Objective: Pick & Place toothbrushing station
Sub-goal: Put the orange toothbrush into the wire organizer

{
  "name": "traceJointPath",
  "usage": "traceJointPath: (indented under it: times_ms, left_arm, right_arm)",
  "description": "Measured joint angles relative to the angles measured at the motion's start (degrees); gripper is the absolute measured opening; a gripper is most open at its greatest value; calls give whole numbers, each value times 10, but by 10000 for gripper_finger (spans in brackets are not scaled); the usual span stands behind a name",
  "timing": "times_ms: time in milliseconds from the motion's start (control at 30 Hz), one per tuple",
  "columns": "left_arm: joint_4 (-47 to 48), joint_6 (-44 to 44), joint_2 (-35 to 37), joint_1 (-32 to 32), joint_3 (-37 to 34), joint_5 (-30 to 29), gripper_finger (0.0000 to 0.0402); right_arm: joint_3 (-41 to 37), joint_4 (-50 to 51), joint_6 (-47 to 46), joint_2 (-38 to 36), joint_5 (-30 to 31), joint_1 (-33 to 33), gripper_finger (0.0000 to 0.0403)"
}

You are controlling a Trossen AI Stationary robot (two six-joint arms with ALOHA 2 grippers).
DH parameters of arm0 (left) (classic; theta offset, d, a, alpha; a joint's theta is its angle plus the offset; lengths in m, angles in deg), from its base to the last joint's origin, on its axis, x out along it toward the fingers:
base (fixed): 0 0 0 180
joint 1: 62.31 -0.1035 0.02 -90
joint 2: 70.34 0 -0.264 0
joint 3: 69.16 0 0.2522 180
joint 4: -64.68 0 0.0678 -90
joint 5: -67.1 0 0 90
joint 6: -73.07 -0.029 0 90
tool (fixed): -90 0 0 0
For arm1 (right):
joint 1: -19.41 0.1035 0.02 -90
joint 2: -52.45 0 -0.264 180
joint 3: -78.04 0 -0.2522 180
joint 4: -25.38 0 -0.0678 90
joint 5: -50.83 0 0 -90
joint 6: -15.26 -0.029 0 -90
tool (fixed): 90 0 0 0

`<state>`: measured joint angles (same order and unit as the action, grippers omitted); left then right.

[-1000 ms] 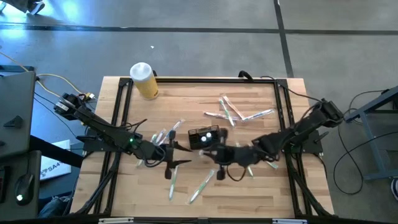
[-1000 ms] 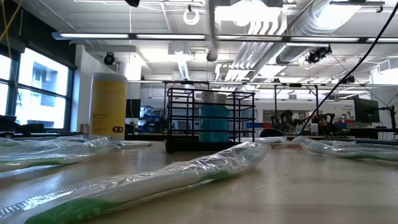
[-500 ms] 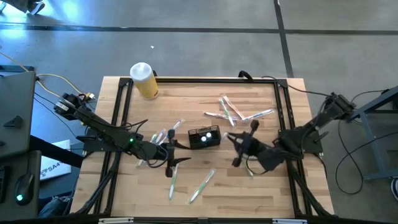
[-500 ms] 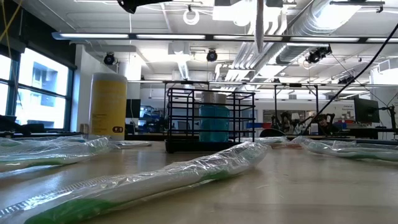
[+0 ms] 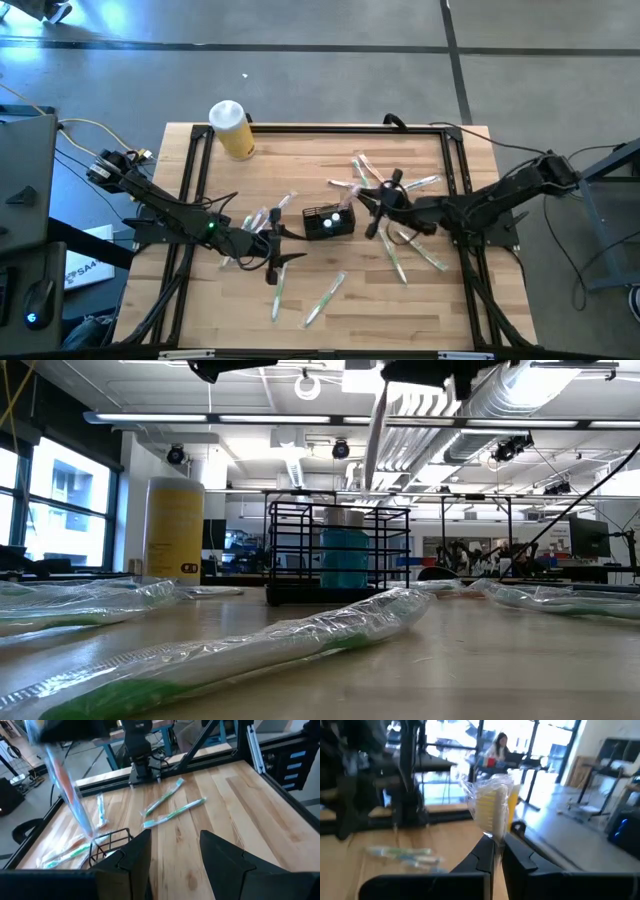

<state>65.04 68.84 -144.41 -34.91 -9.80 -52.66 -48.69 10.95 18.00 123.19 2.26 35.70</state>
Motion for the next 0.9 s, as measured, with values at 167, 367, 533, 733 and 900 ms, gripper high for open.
traceJointPath:
  times_ms: [167, 367, 533, 733, 900]
  left_arm:
    - [9, 10, 0, 0, 0, 0, 163]
    - [16, 19, 0, 0, 0, 0, 163]
    - [15, 20, 0, 0, 0, 0, 163]
    - [16, 20, 0, 0, 0, 0, 163]
    - [16, 20, 0, 0, 0, 1, 163]
  right_arm:
    - [-3, -4, -15, 27, -21, -14, 10]
    - [-3, -7, -11, 42, 2, -11, 11]
    - [-3, -28, 6, 40, 7, 6, 11]
    - [-2, -53, 54, 34, 64, 33, 11]
    - [-2, -33, 43, 34, 82, 33, 11]
